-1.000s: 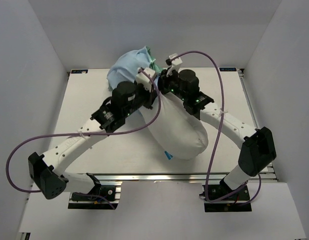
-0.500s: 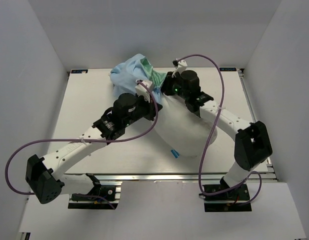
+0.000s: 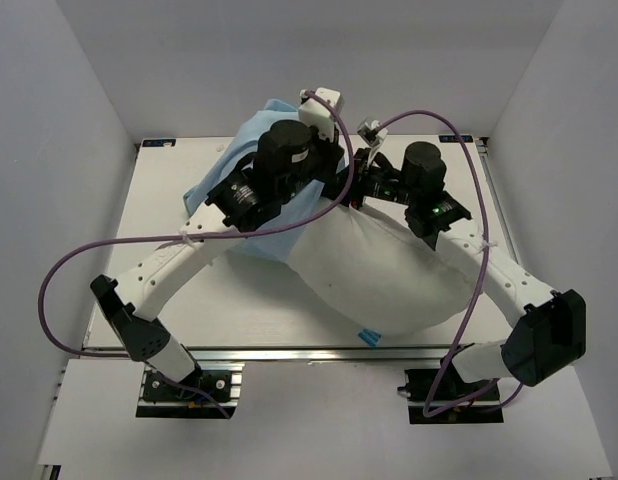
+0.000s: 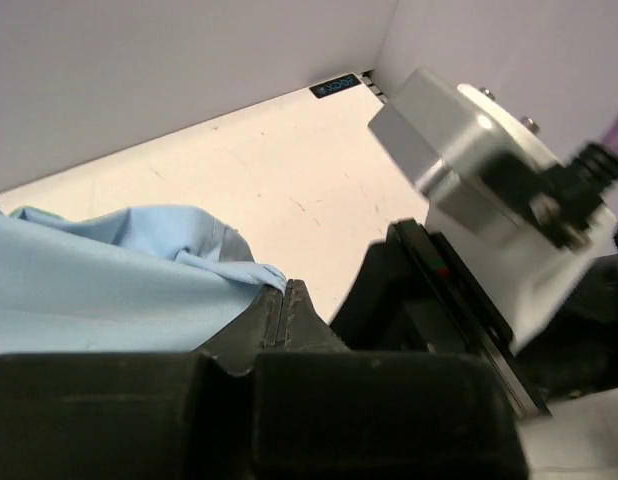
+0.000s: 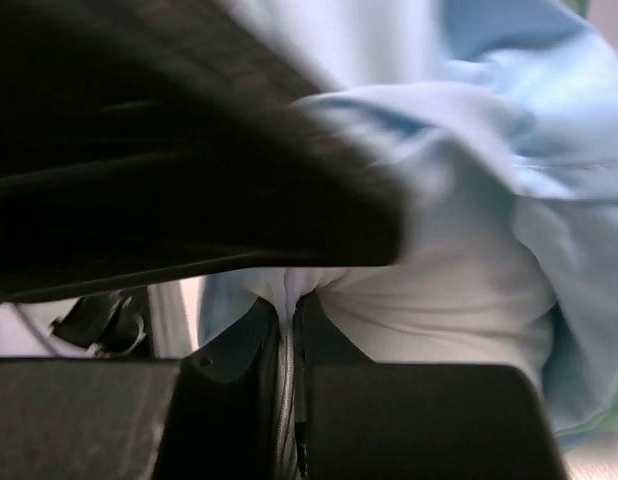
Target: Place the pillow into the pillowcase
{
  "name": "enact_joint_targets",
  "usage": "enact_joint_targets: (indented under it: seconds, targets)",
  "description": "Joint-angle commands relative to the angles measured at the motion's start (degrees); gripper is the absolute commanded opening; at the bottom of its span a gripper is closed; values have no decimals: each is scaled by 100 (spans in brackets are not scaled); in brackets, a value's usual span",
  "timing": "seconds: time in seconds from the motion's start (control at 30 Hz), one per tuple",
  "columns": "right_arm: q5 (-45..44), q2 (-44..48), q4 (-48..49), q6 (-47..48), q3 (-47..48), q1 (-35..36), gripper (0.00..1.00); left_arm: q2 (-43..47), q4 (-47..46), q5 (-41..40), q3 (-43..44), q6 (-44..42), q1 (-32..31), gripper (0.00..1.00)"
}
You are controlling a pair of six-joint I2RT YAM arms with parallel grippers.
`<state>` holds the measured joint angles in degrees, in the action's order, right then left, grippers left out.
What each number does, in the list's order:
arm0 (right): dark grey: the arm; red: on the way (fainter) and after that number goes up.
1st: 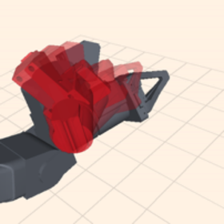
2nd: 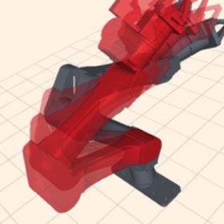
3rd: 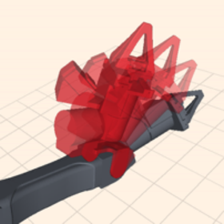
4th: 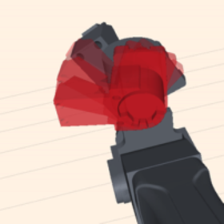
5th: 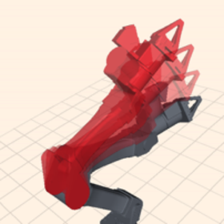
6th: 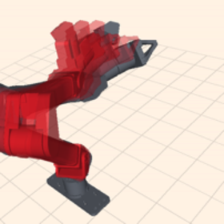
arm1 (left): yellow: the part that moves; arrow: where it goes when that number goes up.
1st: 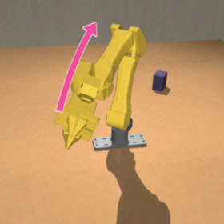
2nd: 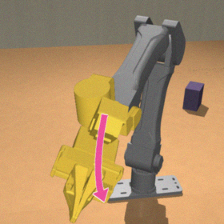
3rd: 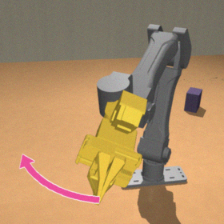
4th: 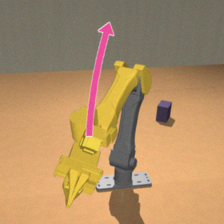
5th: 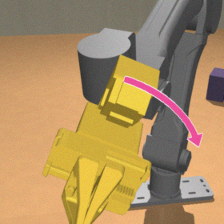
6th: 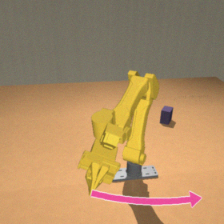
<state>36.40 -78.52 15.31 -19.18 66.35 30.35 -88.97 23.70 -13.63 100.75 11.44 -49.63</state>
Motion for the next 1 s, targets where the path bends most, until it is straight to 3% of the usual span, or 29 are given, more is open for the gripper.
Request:
enact_joint_targets:
  seconds: [0.0,0.13,0.33,0.43,0.63,0.67,0.7,0.73,0.77,0.83,0.87,0.9,0.93,0.97]
  targets:
    - [1158,215,-572,405,844,33,0,-216,424,26,882,-423,-135,0]
    - [842,30,-1012,827,959,33,0,-1094,1020,150,1929,-450,-135,1]
    - [1018,-944,-556,1284,1204,59,0,-2668,1470,1334,3483,-494,-135,0]
    - [319,-1812,-372,1416,1599,59,0,-2941,1270,2090,3321,-371,-135,0]
    - [-938,-2826,339,1067,1452,33,0,-3231,1049,2268,2364,-178,128,3]
    - [-1151,-2844,376,935,1269,6,9,-3310,1040,2268,2292,-99,285,6]
    - [-1362,-2844,402,803,1171,-20,14,-3398,1109,2390,2283,-55,383,13]
    - [-1677,-2818,359,558,1109,-64,19,-3599,1145,2478,2309,15,479,27]
    - [-1828,-2705,298,434,1004,-151,33,-3688,1206,2575,2405,68,585,33]
    - [-2136,-2555,43,231,977,-266,44,-3838,1373,2890,2563,103,849,50]
    - [-2216,-2371,-262,178,985,-388,55,-3891,1417,2927,2659,113,954,57]
    - [-2338,-2256,-413,143,994,-442,58,-3874,1409,2962,2669,69,981,65]
    - [-2357,-2038,-545,160,1003,-486,61,-3821,1383,2928,2652,69,1007,85]
    - [-2383,-1949,-843,195,1029,-547,74,-3682,1339,2919,2643,34,1008,97]
